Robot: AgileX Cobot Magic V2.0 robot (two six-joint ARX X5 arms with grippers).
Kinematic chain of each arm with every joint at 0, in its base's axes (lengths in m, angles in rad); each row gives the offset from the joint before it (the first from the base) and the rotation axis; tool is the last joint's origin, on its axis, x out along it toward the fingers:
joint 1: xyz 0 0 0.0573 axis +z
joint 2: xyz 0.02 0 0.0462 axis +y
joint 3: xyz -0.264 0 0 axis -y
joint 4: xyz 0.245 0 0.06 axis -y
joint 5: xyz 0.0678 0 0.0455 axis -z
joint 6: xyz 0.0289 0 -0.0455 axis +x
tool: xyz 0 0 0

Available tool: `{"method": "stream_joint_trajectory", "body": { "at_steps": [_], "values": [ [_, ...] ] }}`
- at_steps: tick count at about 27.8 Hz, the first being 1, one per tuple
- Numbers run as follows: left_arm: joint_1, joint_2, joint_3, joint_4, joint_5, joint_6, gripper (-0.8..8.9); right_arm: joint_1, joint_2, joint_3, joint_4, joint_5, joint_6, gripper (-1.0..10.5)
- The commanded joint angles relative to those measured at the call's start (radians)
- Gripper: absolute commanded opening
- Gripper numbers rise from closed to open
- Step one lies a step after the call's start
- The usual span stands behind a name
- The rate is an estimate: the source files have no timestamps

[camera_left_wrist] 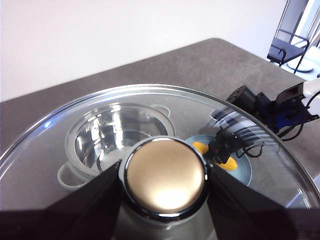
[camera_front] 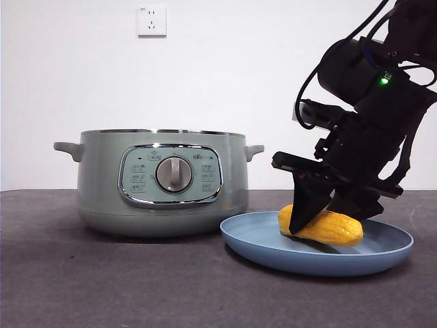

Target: Take the corn out from the steamer,put the corn on the plate,close the lid

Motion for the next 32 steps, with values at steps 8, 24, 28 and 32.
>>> {"method": "stream_joint_trajectory", "body": {
  "at_steps": [8,24,28,32],
  "values": [
    [-0.001,0.133,0.015,0.172,0.005,0.000,-0.09,0.000,-0.032,-0.016,-0.008,0.000,-0.002,5.7],
    [-0.001,0.390,0.014,0.395,0.016,0.067,-0.08,0.000,-0.743,-0.015,-0.250,0.001,-0.021,5.7],
    [-0.002,0.466,0.014,0.467,0.058,0.067,-0.08,0.000,-0.904,-0.015,-0.295,0.001,-0.021,5.7],
    [-0.002,0.539,0.014,0.539,0.055,0.067,-0.08,0.000,-1.025,-0.015,-0.345,-0.002,-0.021,5.7]
  ]
}}
